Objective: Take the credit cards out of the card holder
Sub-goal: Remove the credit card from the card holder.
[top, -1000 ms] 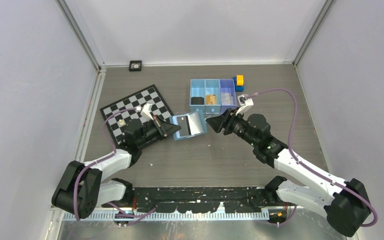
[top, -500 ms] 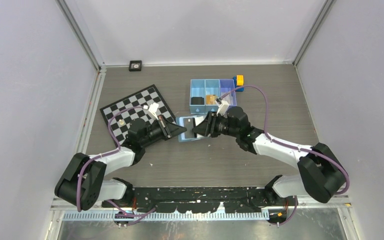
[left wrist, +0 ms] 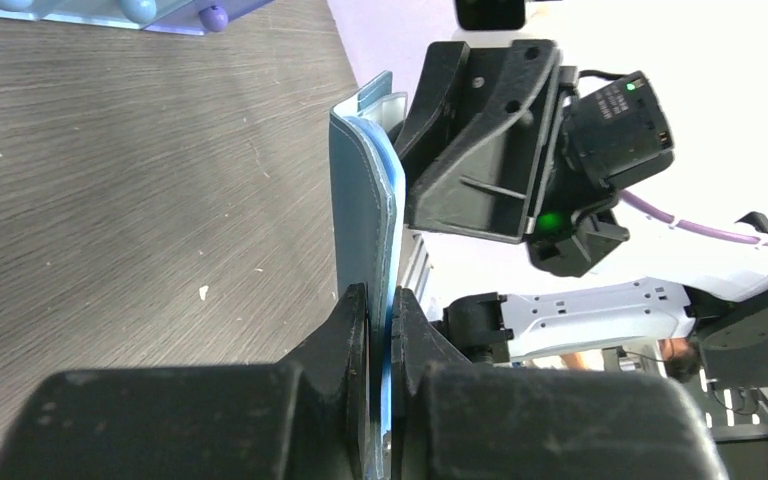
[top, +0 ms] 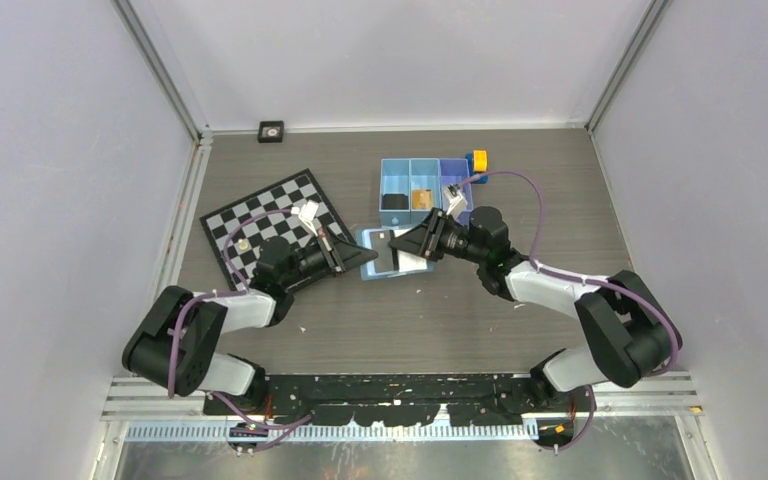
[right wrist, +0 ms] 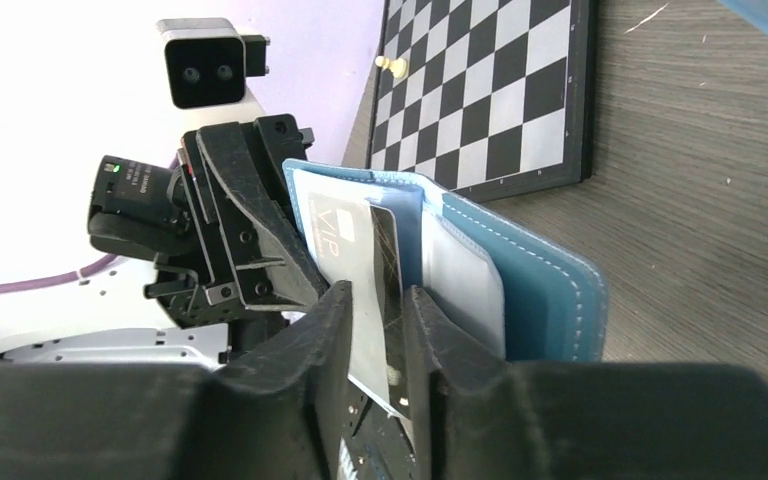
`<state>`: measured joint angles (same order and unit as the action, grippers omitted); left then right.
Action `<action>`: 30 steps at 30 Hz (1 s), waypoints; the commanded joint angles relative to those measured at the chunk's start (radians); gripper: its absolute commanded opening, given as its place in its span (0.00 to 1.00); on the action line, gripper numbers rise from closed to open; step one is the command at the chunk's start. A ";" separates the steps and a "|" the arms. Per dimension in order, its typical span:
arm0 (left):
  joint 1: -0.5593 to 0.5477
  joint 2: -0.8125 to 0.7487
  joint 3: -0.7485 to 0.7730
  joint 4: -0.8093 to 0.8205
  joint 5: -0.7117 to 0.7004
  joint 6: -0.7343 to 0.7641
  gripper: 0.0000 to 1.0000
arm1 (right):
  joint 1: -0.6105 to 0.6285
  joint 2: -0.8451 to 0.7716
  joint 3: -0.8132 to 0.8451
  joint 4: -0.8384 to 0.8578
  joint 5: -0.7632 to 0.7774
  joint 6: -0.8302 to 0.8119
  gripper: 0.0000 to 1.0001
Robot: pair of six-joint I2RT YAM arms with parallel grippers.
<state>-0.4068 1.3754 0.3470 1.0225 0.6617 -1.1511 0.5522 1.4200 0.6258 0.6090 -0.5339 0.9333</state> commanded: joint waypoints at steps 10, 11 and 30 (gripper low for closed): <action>0.007 0.040 0.031 0.194 0.052 -0.078 0.00 | -0.016 0.077 -0.052 0.496 -0.172 0.249 0.16; 0.009 0.044 0.028 0.200 0.052 -0.083 0.00 | -0.016 0.085 -0.051 0.520 -0.181 0.260 0.15; 0.085 -0.012 -0.025 0.174 0.013 -0.097 0.00 | -0.084 -0.039 -0.092 0.247 -0.039 0.129 0.00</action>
<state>-0.3416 1.4277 0.3267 1.2289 0.7181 -1.2797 0.5095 1.4281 0.5526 0.8726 -0.6106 1.0756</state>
